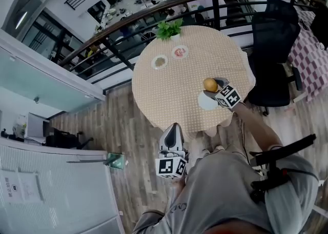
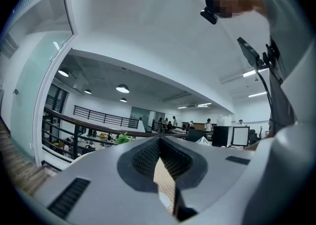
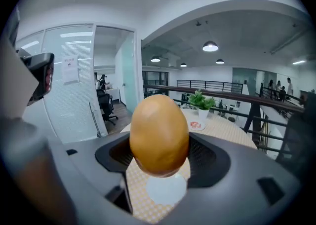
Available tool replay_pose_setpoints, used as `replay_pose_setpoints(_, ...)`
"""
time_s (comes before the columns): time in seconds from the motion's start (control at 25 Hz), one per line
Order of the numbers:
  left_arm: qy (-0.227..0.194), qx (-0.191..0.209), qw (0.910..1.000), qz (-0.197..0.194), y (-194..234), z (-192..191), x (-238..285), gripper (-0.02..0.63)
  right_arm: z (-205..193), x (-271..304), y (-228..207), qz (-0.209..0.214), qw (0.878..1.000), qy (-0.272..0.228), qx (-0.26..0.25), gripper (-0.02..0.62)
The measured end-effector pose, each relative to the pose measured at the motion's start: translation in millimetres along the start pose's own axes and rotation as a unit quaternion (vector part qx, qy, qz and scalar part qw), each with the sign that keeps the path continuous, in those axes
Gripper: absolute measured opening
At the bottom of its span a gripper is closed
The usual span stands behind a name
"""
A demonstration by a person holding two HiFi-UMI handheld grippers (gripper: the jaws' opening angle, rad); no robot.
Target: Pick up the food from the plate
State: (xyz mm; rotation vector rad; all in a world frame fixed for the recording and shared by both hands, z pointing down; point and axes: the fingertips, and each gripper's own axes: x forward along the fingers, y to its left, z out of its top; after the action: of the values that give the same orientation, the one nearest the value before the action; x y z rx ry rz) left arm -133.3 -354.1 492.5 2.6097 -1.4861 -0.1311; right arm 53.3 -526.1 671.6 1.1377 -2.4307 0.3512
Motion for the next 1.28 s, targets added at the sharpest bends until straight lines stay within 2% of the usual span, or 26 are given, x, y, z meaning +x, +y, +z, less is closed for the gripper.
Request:
replay_pose_setpoints(0.16,0.000,0.011,0.9995,-0.029,-9,5,17,0.011,48,-52,23,-0.005,0.997,-0.072,-0.014,0.308)
replay_pose_setpoints(0.32,-0.005,0.022,0.9982,-0.055,-16,11,29,0.011,91,-107,49,-0.017,0.989,-0.140,-0.051,0.308)
replay_pose_setpoints(0.48,-0.010,0.031,0.9969,-0.071,-25,22,37,0.011,120,-158,73,-0.025,0.981,-0.184,-0.055,0.308)
replay_pose_setpoints(0.64,-0.012,0.029,0.9962,-0.082,-32,25,42,0.011,131,-189,81,-0.037,0.978,-0.202,-0.041,0.308)
replay_pose_setpoints(0.84,-0.013,0.024,0.9955,-0.091,-36,21,45,0.011,131,-195,79,-0.046,0.977,-0.208,-0.024,0.308)
replay_pose_setpoints(1.12,-0.010,0.006,0.9970,-0.077,-31,15,31,0.011,129,-195,93,-0.032,0.977,-0.211,-0.017,0.308)
replay_pose_setpoints(1.28,-0.023,0.003,0.9984,-0.052,-18,20,31,0.011,135,-192,93,-0.031,0.977,-0.210,-0.023,0.308)
